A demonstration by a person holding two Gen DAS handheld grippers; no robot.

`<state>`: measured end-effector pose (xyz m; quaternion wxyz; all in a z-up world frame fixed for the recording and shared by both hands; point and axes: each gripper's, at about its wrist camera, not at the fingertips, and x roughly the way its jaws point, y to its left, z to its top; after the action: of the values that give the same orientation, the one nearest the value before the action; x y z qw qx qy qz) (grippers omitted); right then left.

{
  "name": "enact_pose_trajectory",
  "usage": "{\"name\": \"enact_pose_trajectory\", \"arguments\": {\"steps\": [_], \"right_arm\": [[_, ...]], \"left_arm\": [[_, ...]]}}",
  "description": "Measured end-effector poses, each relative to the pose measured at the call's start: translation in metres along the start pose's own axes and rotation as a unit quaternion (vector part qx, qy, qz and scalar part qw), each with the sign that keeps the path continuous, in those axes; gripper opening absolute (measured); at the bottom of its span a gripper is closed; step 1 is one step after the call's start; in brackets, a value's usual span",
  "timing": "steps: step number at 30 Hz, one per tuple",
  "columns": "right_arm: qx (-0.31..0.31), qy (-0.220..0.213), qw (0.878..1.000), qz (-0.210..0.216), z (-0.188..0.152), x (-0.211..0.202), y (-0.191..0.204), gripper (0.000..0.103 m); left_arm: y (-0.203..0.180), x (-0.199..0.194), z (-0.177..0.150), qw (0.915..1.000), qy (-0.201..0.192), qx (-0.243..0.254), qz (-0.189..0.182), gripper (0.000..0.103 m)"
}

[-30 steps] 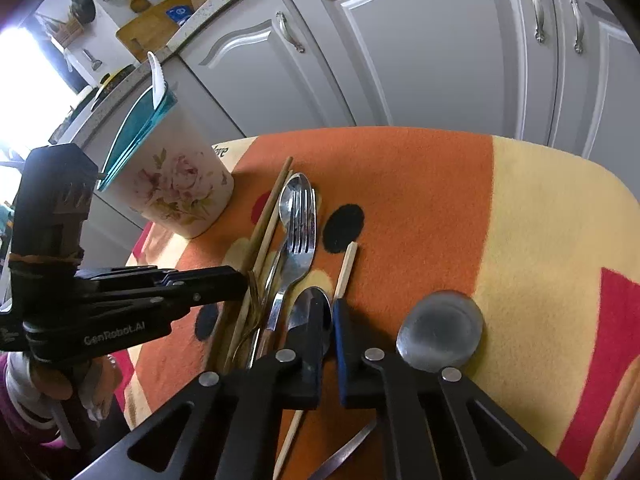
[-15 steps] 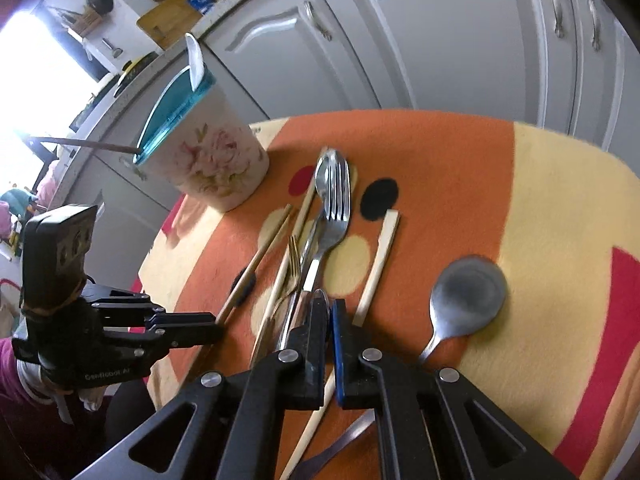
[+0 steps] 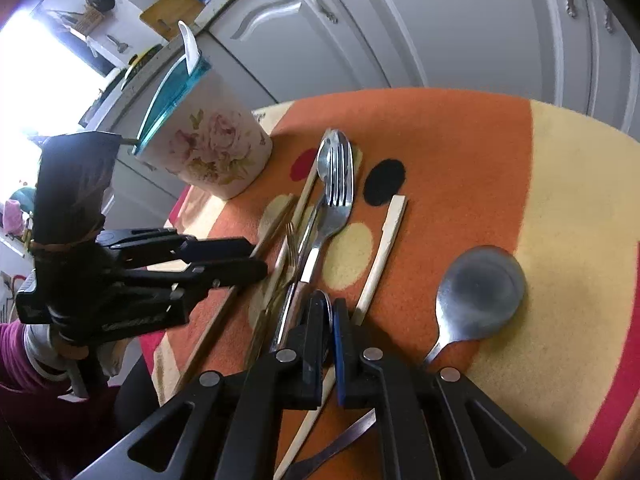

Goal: Organize utensils
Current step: 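Grasp another wooden chopstick with the left tool while the right tool grasps a metal spoon, then lift the chopstick with the left tool while the right tool carries the metal spoon to the cup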

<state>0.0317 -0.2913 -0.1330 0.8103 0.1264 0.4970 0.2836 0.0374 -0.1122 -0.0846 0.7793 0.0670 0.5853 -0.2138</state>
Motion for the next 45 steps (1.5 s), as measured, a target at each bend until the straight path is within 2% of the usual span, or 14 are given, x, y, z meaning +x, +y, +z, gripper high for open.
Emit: {"name": "enact_pose_trajectory", "arguments": {"steps": [3, 6, 10, 16, 21, 27, 31, 36, 40, 45], "right_arm": [[-0.023, -0.019, 0.999, -0.027, -0.002, -0.013, 0.010, 0.003], [-0.034, -0.041, 0.998, -0.039, 0.001, -0.029, 0.021, 0.003], [-0.049, -0.076, 0.995, -0.048, 0.013, -0.055, 0.037, 0.003], [-0.066, -0.130, 0.988, -0.057, 0.038, -0.085, 0.061, 0.003], [-0.082, -0.158, 0.982, -0.060, 0.064, -0.101, 0.084, 0.003], [-0.110, -0.201, 0.971, -0.065, 0.102, -0.125, 0.118, 0.003], [-0.123, -0.230, 0.962, -0.080, 0.136, -0.124, 0.144, 0.003], [-0.129, -0.252, 0.954, -0.097, 0.177, -0.110, 0.167, 0.003], [-0.144, -0.262, 0.946, -0.127, 0.197, -0.089, 0.180, 0.003], [-0.170, -0.266, 0.934, -0.167, 0.207, -0.052, 0.188, 0.003]], "left_arm": [[0.002, -0.017, -0.004, 0.9996, -0.015, -0.010, -0.023, 0.004], [0.003, -0.052, -0.004, 0.9973, -0.052, -0.014, -0.050, 0.004], [0.010, -0.103, 0.000, 0.9910, -0.095, -0.027, -0.090, 0.004], [0.017, -0.173, 0.008, 0.9804, -0.157, -0.034, -0.113, 0.004], [0.027, -0.226, 0.013, 0.9728, -0.197, -0.030, -0.119, 0.004], [0.048, -0.292, 0.029, 0.9632, -0.247, -0.028, -0.101, 0.004], [0.069, -0.326, 0.051, 0.9563, -0.284, -0.028, -0.062, 0.004], [0.096, -0.332, 0.083, 0.9526, -0.302, -0.037, -0.013, 0.004], [0.116, -0.307, 0.095, 0.9541, -0.295, -0.043, 0.032, 0.004], [0.144, -0.261, 0.096, 0.9624, -0.261, -0.069, 0.032, 0.004]]}}
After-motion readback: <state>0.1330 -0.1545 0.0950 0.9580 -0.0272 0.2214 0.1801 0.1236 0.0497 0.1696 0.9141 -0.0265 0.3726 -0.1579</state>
